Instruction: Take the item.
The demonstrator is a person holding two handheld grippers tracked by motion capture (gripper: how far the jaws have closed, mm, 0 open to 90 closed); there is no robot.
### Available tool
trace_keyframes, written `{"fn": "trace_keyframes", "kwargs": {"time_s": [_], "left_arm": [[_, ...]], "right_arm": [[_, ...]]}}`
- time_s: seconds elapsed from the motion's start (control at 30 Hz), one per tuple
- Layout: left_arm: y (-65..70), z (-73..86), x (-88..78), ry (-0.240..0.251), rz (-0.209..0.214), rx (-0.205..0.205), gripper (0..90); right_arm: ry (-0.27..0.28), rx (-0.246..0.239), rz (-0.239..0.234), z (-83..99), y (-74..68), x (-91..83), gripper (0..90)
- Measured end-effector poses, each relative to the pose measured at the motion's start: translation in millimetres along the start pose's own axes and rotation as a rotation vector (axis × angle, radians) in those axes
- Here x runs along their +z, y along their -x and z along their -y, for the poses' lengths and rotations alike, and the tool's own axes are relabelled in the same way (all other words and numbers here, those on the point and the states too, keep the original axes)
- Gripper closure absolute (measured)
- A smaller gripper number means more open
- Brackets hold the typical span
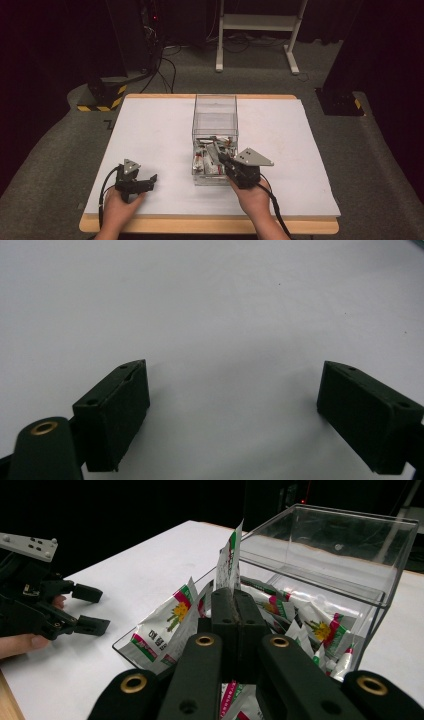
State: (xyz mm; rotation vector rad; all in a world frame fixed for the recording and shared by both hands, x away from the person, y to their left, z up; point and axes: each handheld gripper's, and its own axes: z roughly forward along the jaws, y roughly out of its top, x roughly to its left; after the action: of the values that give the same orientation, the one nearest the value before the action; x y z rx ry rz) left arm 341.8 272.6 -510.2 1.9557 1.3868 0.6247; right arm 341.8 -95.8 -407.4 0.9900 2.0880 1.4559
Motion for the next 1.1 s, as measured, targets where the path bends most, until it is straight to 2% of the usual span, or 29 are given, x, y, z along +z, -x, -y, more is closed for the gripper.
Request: {"fn": "trace_keyframes", "kwargs": {"time_s": [1.1], "left_arm": [[-0.1, 0.0, -0.1, -0.001, 0.000, 0.001, 13.7]], "right_arm": [[0.064, 0.001, 0.017, -8.5, 7.0, -16.6, 90.0]]}}
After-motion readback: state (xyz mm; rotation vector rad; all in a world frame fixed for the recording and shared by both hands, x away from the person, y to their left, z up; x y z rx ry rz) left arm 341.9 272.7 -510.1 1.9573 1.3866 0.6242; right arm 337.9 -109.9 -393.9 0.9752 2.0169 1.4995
